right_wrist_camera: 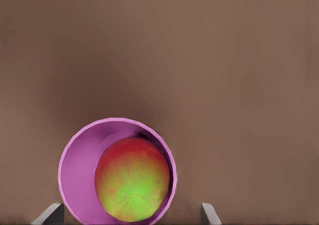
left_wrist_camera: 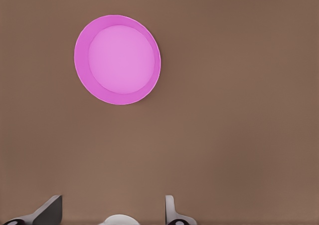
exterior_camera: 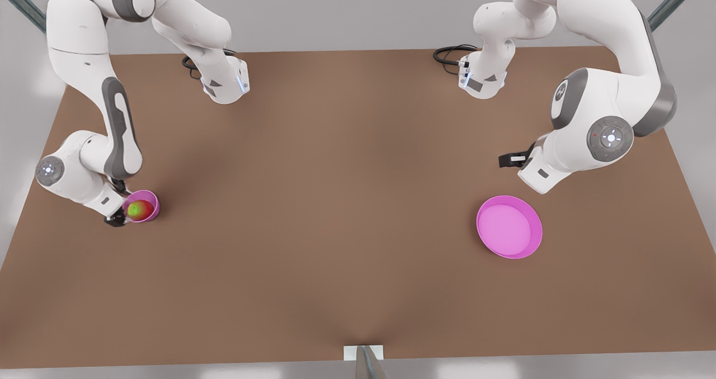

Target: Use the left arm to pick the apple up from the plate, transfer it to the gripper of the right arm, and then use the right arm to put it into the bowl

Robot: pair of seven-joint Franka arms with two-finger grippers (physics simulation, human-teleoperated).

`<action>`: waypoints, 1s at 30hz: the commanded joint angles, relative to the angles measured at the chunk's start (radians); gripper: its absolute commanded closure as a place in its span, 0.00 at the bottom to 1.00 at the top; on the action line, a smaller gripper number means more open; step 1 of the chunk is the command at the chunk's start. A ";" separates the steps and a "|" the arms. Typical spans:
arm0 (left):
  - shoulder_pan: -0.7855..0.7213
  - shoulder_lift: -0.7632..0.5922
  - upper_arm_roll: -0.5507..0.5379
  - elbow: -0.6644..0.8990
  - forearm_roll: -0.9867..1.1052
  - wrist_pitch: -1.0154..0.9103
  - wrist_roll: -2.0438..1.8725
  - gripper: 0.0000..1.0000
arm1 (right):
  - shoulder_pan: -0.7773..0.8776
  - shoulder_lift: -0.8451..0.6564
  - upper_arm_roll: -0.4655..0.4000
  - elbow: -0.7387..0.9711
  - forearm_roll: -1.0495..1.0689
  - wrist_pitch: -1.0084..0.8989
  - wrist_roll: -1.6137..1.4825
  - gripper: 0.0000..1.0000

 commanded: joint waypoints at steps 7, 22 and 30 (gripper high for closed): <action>0.000 -0.001 0.000 0.000 0.004 0.000 -0.012 0.00 | 0.243 0.110 -0.009 0.342 -0.217 -0.648 1.760 0.00; 0.000 0.000 0.000 0.000 0.004 -0.001 -0.010 0.00 | 0.244 -0.124 0.094 0.628 -0.034 -1.030 2.111 0.00; 0.001 0.002 0.000 0.000 0.001 -0.001 -0.010 0.00 | 0.243 -0.129 0.095 0.634 -0.034 -1.030 2.108 0.00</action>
